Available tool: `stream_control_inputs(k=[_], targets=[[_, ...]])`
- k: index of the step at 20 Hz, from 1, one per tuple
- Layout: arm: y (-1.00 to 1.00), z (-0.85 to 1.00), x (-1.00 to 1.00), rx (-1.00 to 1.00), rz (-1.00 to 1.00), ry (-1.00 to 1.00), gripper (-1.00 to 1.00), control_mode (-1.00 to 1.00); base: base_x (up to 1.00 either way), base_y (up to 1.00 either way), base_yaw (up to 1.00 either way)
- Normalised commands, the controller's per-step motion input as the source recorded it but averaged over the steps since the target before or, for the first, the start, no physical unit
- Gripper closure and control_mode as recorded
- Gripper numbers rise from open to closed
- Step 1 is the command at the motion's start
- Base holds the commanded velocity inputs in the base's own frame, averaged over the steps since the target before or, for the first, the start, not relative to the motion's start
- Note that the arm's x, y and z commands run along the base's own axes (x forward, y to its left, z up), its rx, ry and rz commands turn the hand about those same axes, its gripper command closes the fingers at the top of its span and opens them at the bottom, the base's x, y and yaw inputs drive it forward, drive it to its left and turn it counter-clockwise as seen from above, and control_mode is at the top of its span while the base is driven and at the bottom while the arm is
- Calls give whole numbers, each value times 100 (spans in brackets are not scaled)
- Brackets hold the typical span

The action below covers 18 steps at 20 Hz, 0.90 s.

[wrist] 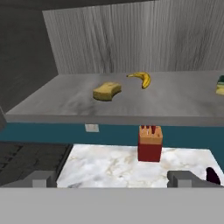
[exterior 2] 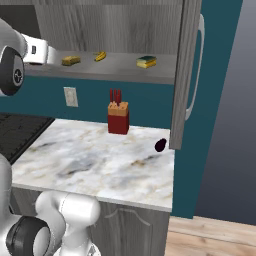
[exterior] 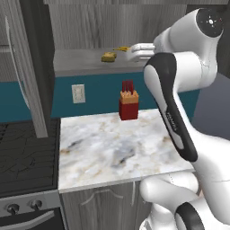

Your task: Pick the sponge and sponge from the cabinet and place them on the counter.

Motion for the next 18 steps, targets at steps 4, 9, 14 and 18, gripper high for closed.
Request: stream_control_inputs(k=[4,9,14,18], targets=[[2,-21,40,0,-2,0,-100,-100,0,0,0],[8,-17,37,0,0,0,-100,-100,0,0,0],[24,0,35,0,0,0,-100,-100,0,0,0],[19,0,33,0,0,0,-100,-100,0,0,0]])
